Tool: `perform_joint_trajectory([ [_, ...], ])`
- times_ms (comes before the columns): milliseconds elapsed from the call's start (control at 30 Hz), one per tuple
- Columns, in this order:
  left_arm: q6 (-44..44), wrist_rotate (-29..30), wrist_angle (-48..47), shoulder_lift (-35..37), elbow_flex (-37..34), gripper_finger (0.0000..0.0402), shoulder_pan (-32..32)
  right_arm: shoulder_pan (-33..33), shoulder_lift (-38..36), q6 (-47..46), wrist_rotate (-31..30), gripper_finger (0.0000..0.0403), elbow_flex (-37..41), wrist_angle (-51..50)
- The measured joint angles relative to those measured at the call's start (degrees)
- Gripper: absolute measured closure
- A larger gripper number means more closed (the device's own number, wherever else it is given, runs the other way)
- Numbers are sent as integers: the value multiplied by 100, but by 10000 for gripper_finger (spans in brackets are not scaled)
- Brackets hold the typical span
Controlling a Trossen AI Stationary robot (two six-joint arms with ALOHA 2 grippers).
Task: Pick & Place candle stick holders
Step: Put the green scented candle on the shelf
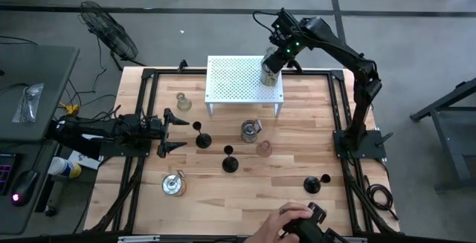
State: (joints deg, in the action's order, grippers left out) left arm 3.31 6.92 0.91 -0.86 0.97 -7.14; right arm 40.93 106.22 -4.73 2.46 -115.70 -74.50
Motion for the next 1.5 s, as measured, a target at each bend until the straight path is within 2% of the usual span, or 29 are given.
perform_joint_trajectory([
  [1300, 0, 0, 0, -2, -1, 29, 0, 35, -59, 354, -411, 399, 11, -168],
  [1500, 1, 0, 0, 0, 0, 29, 0, 27, -75, 351, -250, 399, 11, -142],
])
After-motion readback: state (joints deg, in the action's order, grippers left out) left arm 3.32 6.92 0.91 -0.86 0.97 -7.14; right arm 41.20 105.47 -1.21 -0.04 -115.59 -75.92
